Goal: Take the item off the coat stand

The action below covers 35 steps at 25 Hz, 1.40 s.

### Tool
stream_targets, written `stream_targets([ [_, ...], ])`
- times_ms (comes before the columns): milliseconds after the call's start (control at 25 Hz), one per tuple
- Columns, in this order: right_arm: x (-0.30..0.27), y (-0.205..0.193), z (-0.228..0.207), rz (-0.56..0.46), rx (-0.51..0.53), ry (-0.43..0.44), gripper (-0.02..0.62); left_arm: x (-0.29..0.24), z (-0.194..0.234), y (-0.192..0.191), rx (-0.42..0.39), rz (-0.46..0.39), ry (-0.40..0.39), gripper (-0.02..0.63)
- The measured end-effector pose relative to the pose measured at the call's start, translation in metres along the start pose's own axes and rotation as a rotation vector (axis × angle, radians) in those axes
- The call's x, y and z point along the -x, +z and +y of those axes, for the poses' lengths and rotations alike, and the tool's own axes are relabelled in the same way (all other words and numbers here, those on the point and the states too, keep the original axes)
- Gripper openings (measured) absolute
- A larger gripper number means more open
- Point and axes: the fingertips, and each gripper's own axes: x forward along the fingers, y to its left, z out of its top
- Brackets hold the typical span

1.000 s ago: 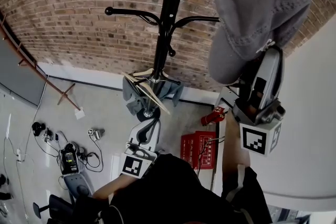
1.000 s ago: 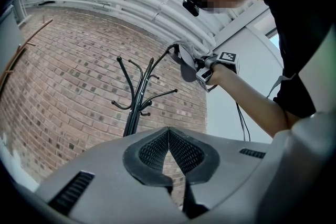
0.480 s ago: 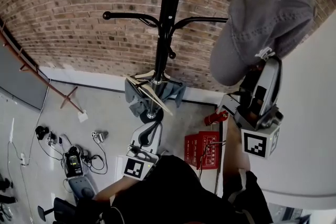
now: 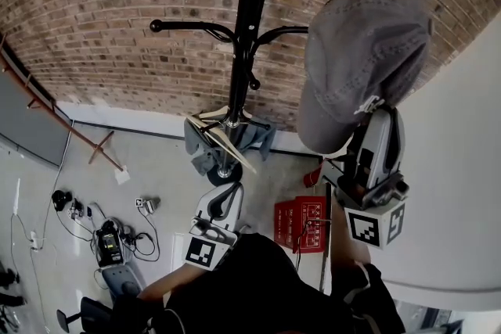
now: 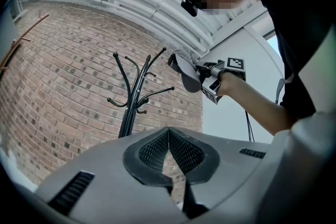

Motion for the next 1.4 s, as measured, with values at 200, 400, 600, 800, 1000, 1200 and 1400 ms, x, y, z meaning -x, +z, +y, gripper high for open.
stream_targets([
  [200,0.012,-0.017,0.004,0.020,-0.049,-0.016,0.035,-0.003,0.002,0.001,-0.004,-0.007,0.003,0.018],
  [400,0.026,-0.029,0.004,0.030,-0.074,-0.020,0.035,-0.005,0.001,0.001,-0.005,-0.016,0.003,0.018],
  [600,0.043,-0.042,0.007,0.065,-0.039,-0.037,0.035,-0.006,0.002,0.008,-0.015,-0.032,0.002,0.018],
  [800,0.057,-0.058,0.010,0.099,-0.061,-0.050,0.035,-0.005,0.000,0.006,-0.012,-0.025,0.003,0.018],
  [1000,0.067,-0.069,0.017,0.116,-0.065,-0.068,0.035,-0.005,0.000,0.005,-0.013,-0.017,-0.006,0.018],
  [1200,0.079,-0.079,0.024,0.145,-0.016,-0.091,0.035,-0.009,-0.008,0.006,-0.021,-0.020,-0.034,0.018],
  [1400,0.086,-0.086,0.031,0.162,0.103,-0.080,0.035,-0.010,-0.007,0.004,-0.010,-0.013,-0.025,0.018],
])
